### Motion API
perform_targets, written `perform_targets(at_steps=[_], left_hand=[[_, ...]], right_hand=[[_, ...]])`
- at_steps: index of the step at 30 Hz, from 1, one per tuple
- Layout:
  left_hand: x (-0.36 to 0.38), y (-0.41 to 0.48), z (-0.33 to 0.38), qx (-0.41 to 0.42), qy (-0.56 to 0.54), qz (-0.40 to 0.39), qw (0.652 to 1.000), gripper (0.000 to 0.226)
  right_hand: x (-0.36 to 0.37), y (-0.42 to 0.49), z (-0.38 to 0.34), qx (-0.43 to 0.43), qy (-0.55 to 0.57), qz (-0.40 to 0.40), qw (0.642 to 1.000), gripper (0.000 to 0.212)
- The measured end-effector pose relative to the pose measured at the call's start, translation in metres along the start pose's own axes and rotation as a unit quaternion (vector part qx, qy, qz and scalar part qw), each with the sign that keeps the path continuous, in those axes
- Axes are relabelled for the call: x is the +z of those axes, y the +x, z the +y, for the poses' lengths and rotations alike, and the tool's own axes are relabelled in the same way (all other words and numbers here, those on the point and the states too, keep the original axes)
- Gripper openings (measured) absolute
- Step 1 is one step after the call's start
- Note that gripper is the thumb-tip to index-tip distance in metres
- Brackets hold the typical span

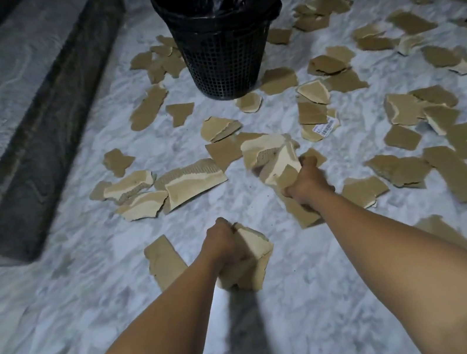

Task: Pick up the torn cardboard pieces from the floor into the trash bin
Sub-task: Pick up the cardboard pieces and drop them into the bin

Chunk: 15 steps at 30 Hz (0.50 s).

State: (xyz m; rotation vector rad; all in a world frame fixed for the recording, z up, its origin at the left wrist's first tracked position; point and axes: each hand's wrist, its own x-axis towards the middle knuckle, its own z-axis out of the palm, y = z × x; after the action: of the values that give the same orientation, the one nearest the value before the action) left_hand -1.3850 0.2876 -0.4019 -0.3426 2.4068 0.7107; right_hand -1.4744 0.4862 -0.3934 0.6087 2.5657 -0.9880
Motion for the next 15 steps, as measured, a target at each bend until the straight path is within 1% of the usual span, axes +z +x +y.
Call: perform_targets(at_steps=[2, 3, 4, 6, 8, 9, 12, 14, 15], left_hand=[[-0.010, 0.001, 0.002, 0.019, 0.036, -0.004, 0.999, 0.042], [-0.018, 0.000, 0.002, 0.024, 0.045, -0.007, 0.999, 0.036], [-0.027, 0.003, 0.000, 0.023, 0.040, -0.013, 0.999, 0.034], [-0.050, 0.002, -0.011, -0.003, -0.029, -0.034, 0.999, 0.032], [-0.076, 0.000, -0.030, -0.043, -0.092, -0.028, 0.994, 0.029], [-0.087, -0.003, -0.040, -0.058, -0.095, -0.018, 0.994, 0.029], [-0.096, -0.010, -0.080, -0.119, -0.102, 0.024, 0.987, 0.031], [-0.085, -0.015, -0.100, -0.162, -0.119, 0.048, 0.978, 0.033], [-0.078, -0.015, -0.107, -0.181, -0.106, 0.069, 0.975, 0.037]], right_hand=[[-0.008, 0.005, -0.008, -0.002, 0.089, -0.011, 0.996, 0.063], [-0.010, 0.008, -0.012, -0.006, 0.124, -0.010, 0.992, 0.058], [-0.012, 0.009, -0.017, -0.013, 0.148, -0.009, 0.989, 0.054], [-0.010, 0.008, -0.029, -0.034, 0.191, -0.039, 0.980, 0.041], [-0.001, 0.000, -0.043, -0.065, 0.214, -0.109, 0.969, 0.026], [0.004, -0.005, -0.051, -0.074, 0.220, -0.151, 0.961, 0.027], [0.033, -0.016, -0.071, -0.079, 0.199, -0.252, 0.944, 0.044], [0.053, -0.021, -0.079, -0.092, 0.171, -0.287, 0.938, 0.051], [0.061, -0.024, -0.083, -0.097, 0.163, -0.297, 0.936, 0.053]])
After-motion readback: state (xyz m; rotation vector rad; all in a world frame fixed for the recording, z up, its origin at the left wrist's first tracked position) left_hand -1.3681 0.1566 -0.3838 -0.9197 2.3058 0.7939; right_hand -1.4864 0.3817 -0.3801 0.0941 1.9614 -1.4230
